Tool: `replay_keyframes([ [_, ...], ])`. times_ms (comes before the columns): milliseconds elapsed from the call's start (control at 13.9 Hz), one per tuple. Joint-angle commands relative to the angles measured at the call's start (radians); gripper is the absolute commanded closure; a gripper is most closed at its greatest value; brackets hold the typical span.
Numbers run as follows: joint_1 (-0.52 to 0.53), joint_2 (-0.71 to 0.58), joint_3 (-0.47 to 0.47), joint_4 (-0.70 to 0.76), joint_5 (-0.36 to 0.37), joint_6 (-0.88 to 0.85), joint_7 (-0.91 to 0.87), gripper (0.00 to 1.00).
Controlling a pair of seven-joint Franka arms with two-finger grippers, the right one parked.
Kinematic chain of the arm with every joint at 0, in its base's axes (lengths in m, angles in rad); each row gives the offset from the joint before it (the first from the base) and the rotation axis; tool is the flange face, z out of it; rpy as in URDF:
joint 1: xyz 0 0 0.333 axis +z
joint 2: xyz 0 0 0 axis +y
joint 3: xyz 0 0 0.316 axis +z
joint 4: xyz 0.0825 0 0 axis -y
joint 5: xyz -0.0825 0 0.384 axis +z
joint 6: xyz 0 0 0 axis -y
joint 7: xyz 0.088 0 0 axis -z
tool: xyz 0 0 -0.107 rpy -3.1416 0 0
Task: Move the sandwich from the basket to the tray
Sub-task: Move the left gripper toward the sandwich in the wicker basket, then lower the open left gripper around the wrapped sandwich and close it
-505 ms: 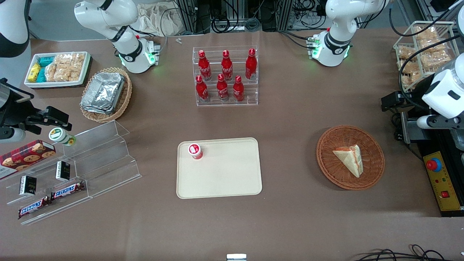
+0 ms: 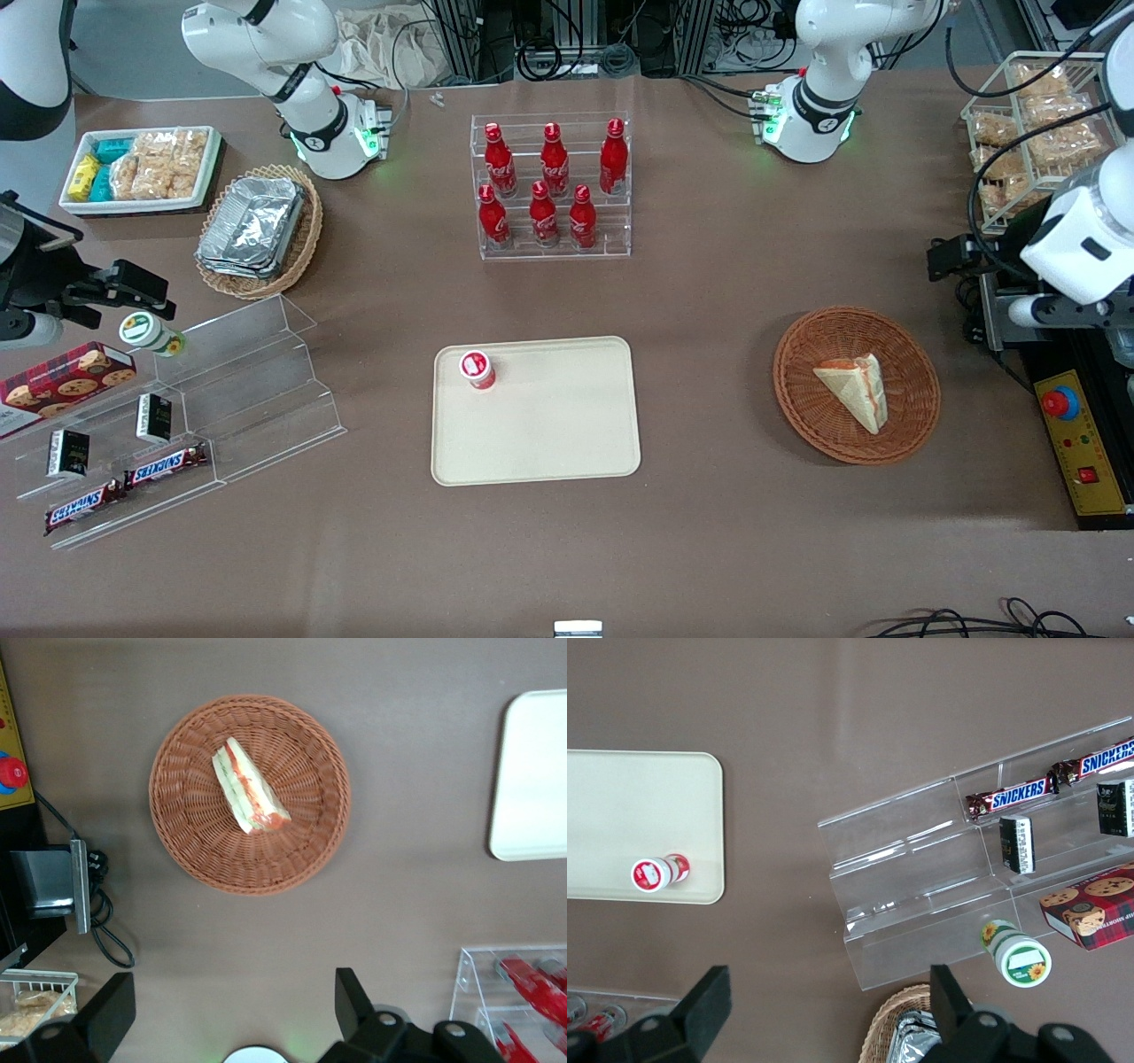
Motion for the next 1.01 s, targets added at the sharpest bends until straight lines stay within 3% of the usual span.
replay_keyframes([
  [0,0.001,-0.068,-0.004,-0.199,0.023,0.196,-0.130,0.00],
  [144,0.010,-0.125,0.001,-0.375,0.008,0.366,-0.152,0.00],
  [505,0.039,-0.120,0.016,-0.580,0.013,0.612,-0.219,0.00],
  [937,0.042,0.008,0.018,-0.618,0.025,0.805,-0.426,0.00],
])
